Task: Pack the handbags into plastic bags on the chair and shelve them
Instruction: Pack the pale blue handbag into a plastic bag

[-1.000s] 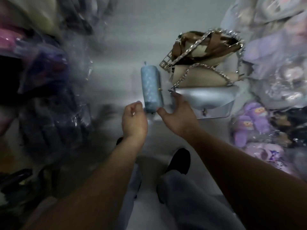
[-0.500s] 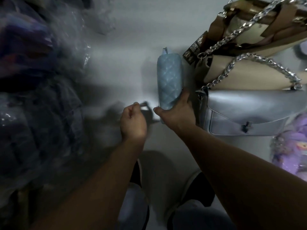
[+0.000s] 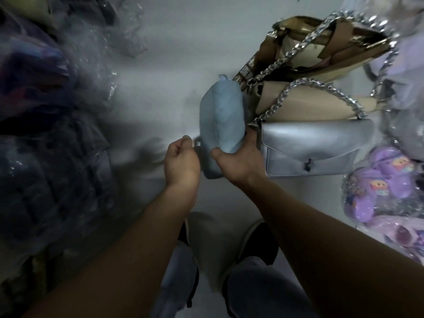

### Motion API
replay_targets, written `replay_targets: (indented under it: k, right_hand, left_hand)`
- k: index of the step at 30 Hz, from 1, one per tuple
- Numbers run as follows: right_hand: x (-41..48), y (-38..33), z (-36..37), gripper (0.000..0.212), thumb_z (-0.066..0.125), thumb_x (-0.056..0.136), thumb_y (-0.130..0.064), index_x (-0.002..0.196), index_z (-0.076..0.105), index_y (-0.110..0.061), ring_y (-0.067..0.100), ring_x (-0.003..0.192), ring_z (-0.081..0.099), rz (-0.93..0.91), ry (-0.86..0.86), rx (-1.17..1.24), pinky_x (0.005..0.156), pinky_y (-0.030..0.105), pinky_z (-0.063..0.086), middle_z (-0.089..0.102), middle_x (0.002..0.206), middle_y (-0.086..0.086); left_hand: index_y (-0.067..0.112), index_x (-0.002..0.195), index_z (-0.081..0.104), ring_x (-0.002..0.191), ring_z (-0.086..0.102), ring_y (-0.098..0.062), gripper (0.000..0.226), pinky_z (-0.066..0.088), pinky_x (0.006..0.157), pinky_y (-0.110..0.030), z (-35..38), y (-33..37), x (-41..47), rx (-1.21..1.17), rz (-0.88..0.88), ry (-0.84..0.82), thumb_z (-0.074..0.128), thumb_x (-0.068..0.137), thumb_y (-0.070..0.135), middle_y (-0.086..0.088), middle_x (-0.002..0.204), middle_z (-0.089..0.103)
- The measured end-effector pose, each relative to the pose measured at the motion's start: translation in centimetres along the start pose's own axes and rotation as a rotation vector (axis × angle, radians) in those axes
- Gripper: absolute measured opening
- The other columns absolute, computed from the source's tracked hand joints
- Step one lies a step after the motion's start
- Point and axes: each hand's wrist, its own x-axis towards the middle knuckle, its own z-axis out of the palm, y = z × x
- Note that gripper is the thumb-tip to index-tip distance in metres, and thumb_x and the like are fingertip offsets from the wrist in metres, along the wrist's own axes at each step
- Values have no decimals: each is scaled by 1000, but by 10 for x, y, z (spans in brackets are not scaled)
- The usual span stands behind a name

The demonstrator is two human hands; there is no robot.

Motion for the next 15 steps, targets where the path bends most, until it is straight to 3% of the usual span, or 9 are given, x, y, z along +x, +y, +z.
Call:
replay_targets:
  k: [2,4,6,8,9,12,15]
  right_hand:
    - [-20,-8,-17,94,74,62,-55,143,33,-31,28,113,61,31,-15,90,87,47,58,60,131,-1]
    - [-34,-12,-32,93,75,54,-59,137,44,-31,22,106,67,75,-67,202,83,46,60,66,123,-5]
    - [-48,-19,-54,71,80,61,-46,124,61,-21,20,94,73,116,-110,384,78,43,63,74,110,-2]
    - [-68,-30,-85,36,77,79,-26,111,70,-11,23,84,75,163,-199,574,65,37,62,77,101,6]
    - [-75,-32,-100,29,73,85,-24,109,70,-9,23,82,74,197,-252,615,63,34,61,76,100,8]
    - [-96,-32,-145,48,64,88,-46,125,63,-15,30,103,69,256,-389,606,89,46,58,69,120,11]
    - [-110,-31,-180,51,65,76,-55,121,63,-33,31,112,64,270,-464,605,99,56,50,68,121,6]
  left_hand:
    - [26,92,62,90,59,-12,11,46,77,-18,-5,14,-28,88,98,-62,55,99,31,5,95,64]
    - [22,110,66,99,60,-6,17,44,81,-7,-13,23,-63,211,249,-205,51,101,23,9,107,63]
    - [18,129,62,120,55,-14,35,42,104,-21,-26,26,-94,403,532,-350,46,98,22,5,124,59]
    - [16,148,43,137,41,-20,64,32,116,-36,-40,31,-120,724,851,-474,46,86,36,-3,145,48]
    - [19,154,32,142,34,-20,81,28,118,-39,-45,38,-132,870,952,-507,50,79,45,-3,152,41]
    - [25,158,14,140,35,-23,118,29,117,-41,-46,69,-168,1125,1166,-501,75,63,60,-2,151,41]
    - [23,155,21,119,57,-28,127,45,100,-41,-24,94,-199,1269,1336,-368,88,51,52,-6,129,60]
